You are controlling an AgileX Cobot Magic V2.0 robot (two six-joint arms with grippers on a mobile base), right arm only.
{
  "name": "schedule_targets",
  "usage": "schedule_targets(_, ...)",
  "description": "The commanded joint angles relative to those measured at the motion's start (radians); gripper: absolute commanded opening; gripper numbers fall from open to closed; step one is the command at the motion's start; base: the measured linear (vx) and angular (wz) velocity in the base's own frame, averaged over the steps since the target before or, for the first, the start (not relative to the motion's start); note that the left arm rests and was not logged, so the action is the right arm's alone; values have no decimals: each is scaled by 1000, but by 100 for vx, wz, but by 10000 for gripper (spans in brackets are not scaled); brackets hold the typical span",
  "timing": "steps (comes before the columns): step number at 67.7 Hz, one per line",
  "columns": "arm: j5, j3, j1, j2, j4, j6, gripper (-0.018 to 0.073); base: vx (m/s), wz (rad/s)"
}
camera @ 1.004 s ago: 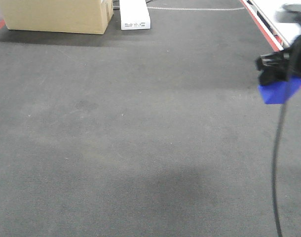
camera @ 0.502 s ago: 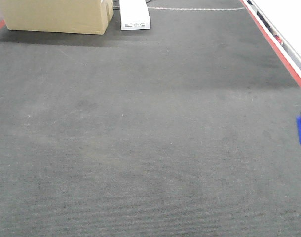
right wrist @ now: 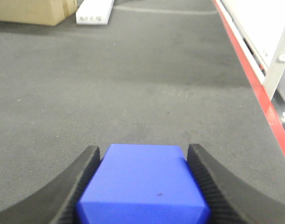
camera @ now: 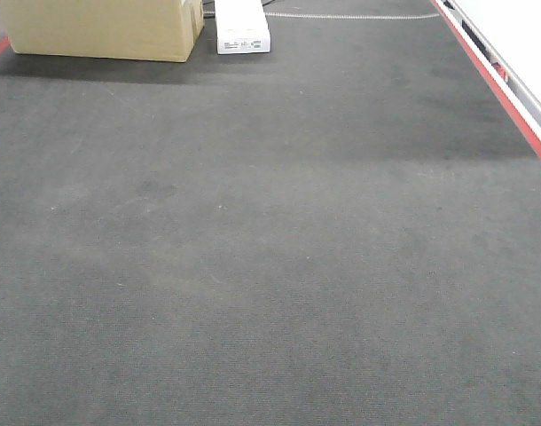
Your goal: Pour parts from conveyor to right shelf
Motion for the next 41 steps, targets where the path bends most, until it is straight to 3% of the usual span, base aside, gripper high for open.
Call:
schedule_targets(1,-86,5,-4,-54,-1,-10,-6,0,0)
schedule_targets(41,-96,26,-4,-138,-20,-9,-6,0,0)
